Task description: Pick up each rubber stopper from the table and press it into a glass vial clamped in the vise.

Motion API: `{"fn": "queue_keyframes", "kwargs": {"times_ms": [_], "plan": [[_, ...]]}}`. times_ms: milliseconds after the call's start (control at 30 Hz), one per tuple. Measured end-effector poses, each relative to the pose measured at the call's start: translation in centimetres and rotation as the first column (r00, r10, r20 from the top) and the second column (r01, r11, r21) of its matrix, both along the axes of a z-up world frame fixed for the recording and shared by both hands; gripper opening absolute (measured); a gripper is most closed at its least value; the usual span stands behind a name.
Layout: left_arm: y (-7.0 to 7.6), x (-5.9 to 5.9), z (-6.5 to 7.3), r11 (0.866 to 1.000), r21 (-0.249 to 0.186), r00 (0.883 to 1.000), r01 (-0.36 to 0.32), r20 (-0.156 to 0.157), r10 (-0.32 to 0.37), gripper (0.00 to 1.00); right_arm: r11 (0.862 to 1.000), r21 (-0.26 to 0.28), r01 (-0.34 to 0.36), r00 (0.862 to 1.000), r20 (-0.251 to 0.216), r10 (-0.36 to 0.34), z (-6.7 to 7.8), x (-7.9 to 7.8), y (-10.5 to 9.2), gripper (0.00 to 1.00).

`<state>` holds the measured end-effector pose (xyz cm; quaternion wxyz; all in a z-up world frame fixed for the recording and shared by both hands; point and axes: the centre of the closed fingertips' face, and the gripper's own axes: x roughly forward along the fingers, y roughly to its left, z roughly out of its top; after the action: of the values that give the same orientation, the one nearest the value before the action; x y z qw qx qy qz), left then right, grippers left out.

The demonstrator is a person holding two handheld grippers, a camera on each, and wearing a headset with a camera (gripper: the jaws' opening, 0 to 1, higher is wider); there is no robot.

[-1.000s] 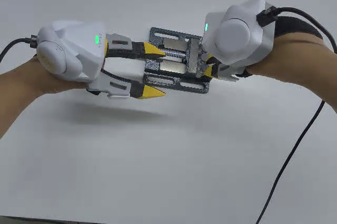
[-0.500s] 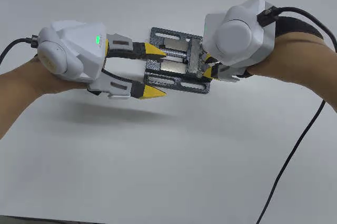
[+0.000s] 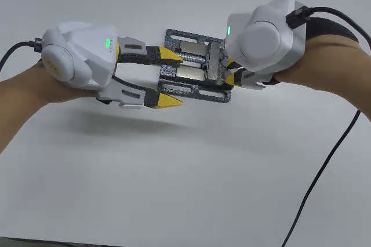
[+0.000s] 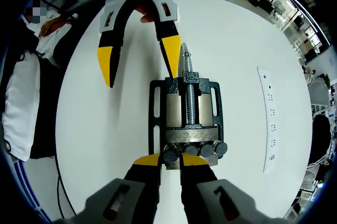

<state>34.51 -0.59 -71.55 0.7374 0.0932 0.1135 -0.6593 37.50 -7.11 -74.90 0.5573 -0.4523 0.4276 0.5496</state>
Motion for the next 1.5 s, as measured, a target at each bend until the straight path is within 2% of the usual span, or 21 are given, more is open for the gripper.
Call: {"fn": "queue_keyframes", "kwargs": {"times_ms": [400,500,567,933,1200,1367,1500], "plan": [[-0.18,-0.12,0.04,1.0,0.001,1.0,0.002,0.002,-0.002,0.41,1.0,0.019,0.004,1.0,0.018,-0.005,0.76,0.09,-0.08,0.12],[-0.25,-0.16,0.01,1.0,0.003,1.0,0.004,0.002,-0.004,0.41,1.0,0.027,0.002,1.0,0.011,-0.003,0.89,-0.15,-0.02,0.08],[-0.29,-0.17,0.01,1.0,0.003,1.0,0.005,0.003,-0.005,0.41,1.0,0.029,0.001,1.0,0.006,-0.002,0.84,-0.29,0.0,0.03],[-0.29,-0.34,-0.16,1.0,0.012,1.0,0.008,0.005,-0.008,0.41,0.999,0.032,-0.008,1.0,0.015,0.007,0.28,-0.04,0.13,0.0],[-0.14,-0.21,-0.21,1.0,0.014,1.0,0.004,0.007,-0.004,0.41,0.999,0.047,-0.004,1.0,0.015,0.004,0.3,0.49,0.63,0.0],[-0.17,-0.12,-0.21,1.0,0.012,1.0,0.004,0.007,-0.004,0.41,1.0,0.025,-0.009,1.0,0.008,0.009,0.06,0.38,0.08,0.0],[-0.26,-0.07,-0.23,1.0,0.011,1.0,0.003,0.007,-0.003,0.41,0.999,0.035,-0.008,1.0,0.01,0.007,0.04,0.47,0.1,0.0]]}}
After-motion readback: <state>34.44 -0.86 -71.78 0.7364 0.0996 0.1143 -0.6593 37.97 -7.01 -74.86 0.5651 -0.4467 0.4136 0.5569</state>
